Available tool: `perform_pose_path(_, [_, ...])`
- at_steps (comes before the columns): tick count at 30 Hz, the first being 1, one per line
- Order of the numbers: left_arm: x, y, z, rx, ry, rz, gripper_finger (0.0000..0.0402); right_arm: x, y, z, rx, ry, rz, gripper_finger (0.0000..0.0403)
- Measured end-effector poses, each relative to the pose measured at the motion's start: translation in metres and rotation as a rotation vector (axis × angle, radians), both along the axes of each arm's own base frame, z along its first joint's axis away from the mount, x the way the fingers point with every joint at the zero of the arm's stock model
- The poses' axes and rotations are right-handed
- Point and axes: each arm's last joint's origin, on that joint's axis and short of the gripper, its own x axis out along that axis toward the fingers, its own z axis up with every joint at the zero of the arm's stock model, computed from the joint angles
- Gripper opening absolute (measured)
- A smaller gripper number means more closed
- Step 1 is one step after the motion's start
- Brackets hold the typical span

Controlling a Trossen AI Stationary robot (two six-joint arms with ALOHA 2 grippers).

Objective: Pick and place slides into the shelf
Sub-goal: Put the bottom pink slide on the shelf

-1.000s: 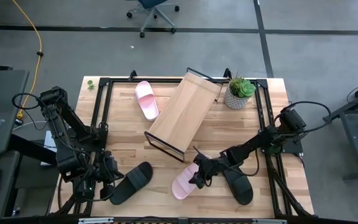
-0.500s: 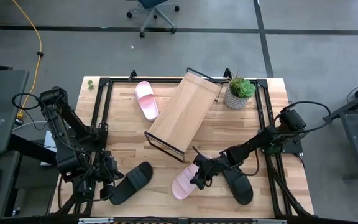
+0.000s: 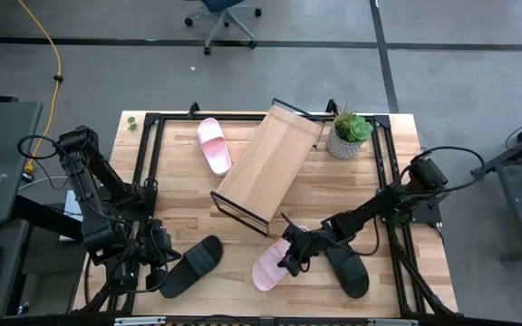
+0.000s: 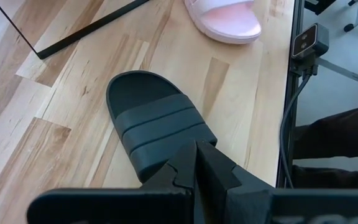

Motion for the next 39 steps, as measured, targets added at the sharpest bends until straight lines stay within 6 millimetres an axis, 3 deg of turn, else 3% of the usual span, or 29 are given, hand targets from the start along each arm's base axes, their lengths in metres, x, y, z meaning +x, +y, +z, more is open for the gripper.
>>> perform_pose_path(6, [0.0,0.0,0.0,-0.001,0.0,0.0,0.0001,-0.015,0.002,0.025,0.001,0.012,-0.008,0.0001])
perform_pose_path(14, [0.0,0.0,0.0,0.003,0.002,0.0,0.0001,-0.041,0.0,0.074,0.019,-0.07,-0.044,0.0])
perform_pose_path(29, [-0.001,0.001,0.0,0.013,0.008,0.001,0.0001,-0.092,-0.035,0.146,0.06,-0.213,-0.196,0.0])
perform_pose_path(39, [-0.001,0.001,0.0,0.013,0.008,0.001,0.0001,-0.12,-0.052,0.18,0.182,-0.327,-0.238,0.0])
